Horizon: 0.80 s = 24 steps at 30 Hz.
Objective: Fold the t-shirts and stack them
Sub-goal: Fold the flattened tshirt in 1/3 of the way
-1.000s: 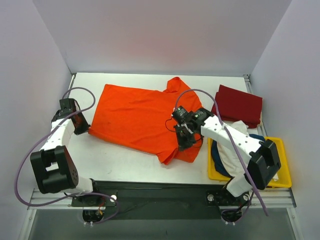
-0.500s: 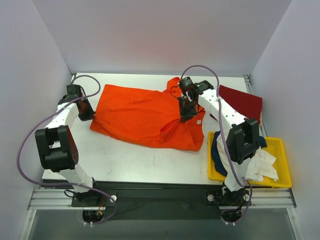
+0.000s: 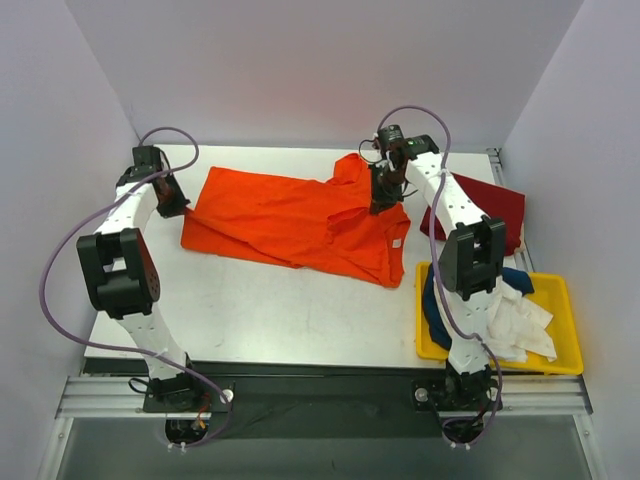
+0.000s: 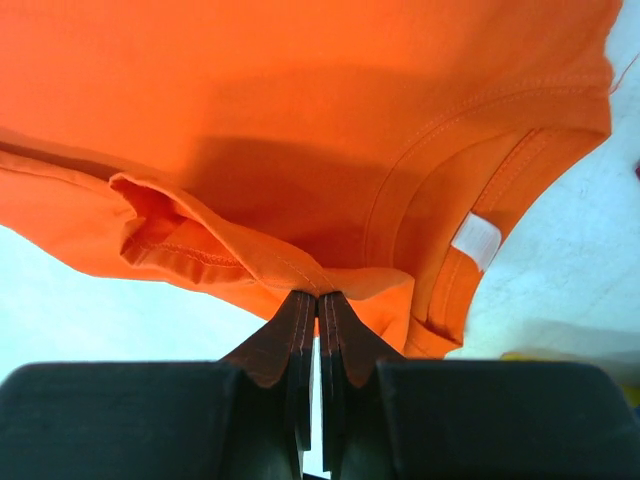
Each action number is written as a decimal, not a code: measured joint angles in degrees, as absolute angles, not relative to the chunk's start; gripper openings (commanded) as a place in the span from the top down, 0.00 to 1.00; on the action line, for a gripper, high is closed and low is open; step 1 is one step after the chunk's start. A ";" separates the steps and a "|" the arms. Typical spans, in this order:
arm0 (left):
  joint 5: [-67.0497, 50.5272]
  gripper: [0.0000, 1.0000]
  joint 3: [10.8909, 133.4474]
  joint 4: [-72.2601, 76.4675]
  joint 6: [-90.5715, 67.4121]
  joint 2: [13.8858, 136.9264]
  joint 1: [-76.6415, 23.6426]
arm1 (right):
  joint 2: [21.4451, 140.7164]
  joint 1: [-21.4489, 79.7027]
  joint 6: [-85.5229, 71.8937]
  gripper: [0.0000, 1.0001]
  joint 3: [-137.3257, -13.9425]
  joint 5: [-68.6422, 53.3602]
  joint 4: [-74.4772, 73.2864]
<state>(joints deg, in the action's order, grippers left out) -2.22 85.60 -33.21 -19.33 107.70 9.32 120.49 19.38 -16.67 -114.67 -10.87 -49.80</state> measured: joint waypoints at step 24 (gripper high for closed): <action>-4.93 0.28 102.69 -36.34 -19.31 122.06 7.86 | 131.46 15.88 -15.18 0.34 -126.06 -13.45 -50.78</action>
<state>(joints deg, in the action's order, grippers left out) -4.93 102.69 -36.34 -19.31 122.06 7.86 131.46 15.88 -15.18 -126.06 -13.45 -50.78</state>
